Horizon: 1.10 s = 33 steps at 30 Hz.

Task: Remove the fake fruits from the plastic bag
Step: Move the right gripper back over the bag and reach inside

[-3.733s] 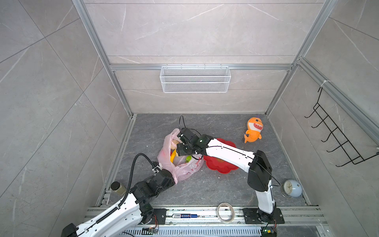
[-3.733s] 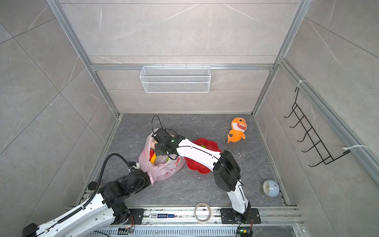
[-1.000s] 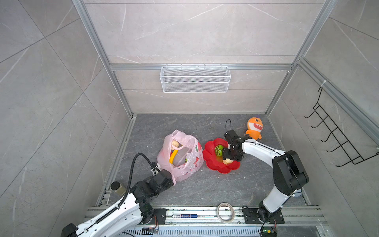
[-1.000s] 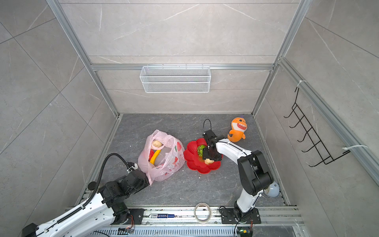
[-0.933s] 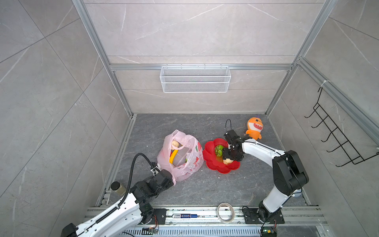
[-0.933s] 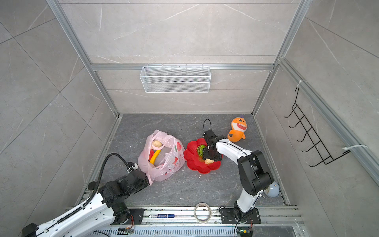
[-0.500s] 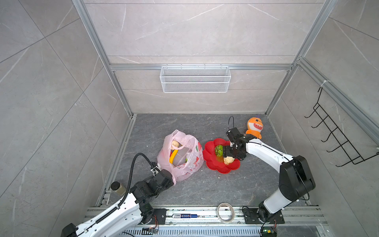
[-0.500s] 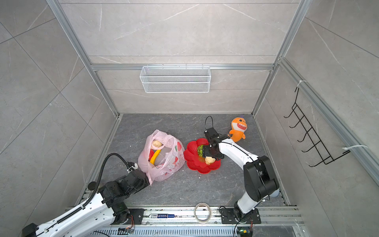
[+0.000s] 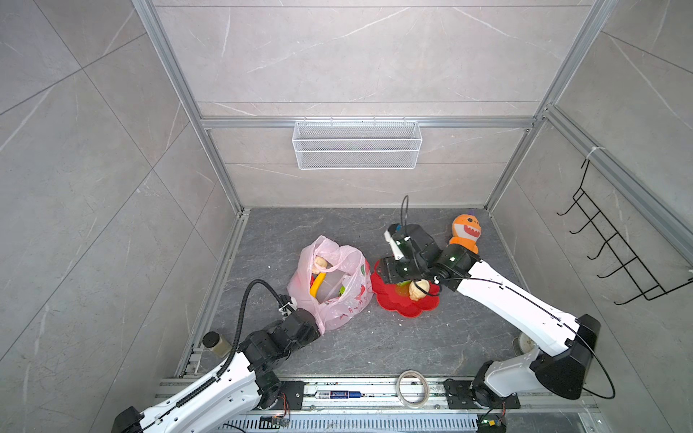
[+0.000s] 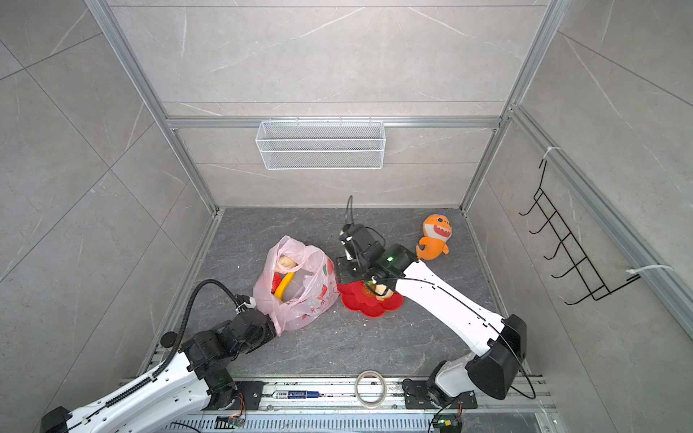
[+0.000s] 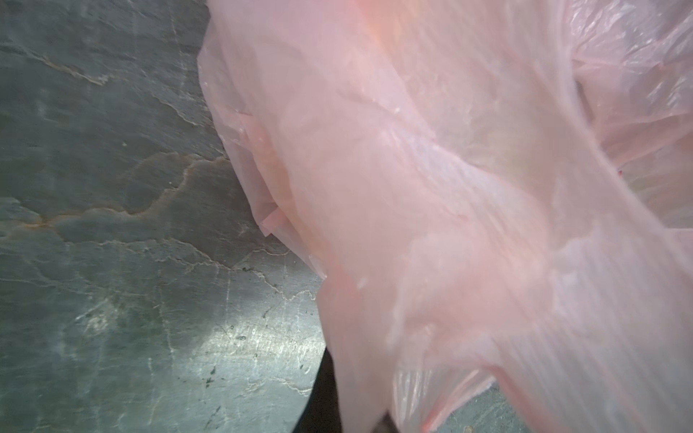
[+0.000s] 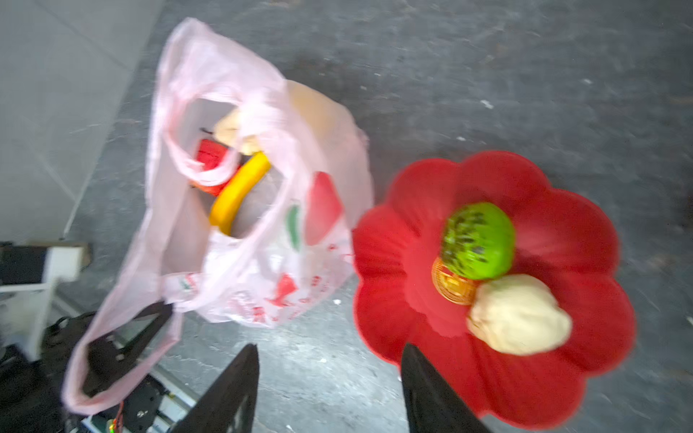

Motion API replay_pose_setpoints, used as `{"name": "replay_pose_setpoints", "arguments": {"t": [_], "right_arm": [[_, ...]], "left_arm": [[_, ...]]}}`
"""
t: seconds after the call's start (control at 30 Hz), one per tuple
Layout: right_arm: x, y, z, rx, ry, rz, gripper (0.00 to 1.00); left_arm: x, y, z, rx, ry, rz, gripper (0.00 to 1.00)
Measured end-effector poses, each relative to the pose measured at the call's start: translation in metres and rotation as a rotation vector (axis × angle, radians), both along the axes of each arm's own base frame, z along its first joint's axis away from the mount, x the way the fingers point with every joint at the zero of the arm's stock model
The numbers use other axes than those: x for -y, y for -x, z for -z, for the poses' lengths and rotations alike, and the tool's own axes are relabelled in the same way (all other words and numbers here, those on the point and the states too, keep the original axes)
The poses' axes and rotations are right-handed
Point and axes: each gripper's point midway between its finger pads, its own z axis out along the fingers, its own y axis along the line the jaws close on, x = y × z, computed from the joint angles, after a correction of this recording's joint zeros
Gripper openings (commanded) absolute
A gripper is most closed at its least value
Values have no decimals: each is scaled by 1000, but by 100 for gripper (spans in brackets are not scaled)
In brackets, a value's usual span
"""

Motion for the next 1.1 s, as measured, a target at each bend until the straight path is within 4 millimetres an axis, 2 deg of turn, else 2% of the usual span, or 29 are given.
{"name": "replay_pose_setpoints", "arguments": {"t": [0.07, 0.17, 0.3, 0.37, 0.53, 0.7, 0.9, 1.1], "right_arm": [[-35, 6, 0, 4, -20, -58, 57], [-83, 9, 14, 0, -14, -120, 57], [-141, 12, 47, -25, 16, -184, 54], [-157, 10, 68, -49, 33, -194, 54], [-170, -1, 113, -109, 91, -176, 52], [-166, -4, 141, -152, 147, -160, 51], [-149, -13, 150, -186, 187, -127, 50], [-134, -29, 156, -194, 206, -84, 51]], "left_arm": [[2, 3, 5, -17, 7, 13, 0], [1, 8, 13, -39, 4, 24, 0], [-4, 14, 18, -62, -11, 29, 0], [-5, 16, 18, -65, -13, 29, 0], [-12, 22, 22, -89, -38, 26, 0], [-22, 28, 28, -131, -71, -11, 0], [-29, 28, 32, -153, -97, -62, 0], [-31, 24, 30, -156, -112, -99, 0]]}}
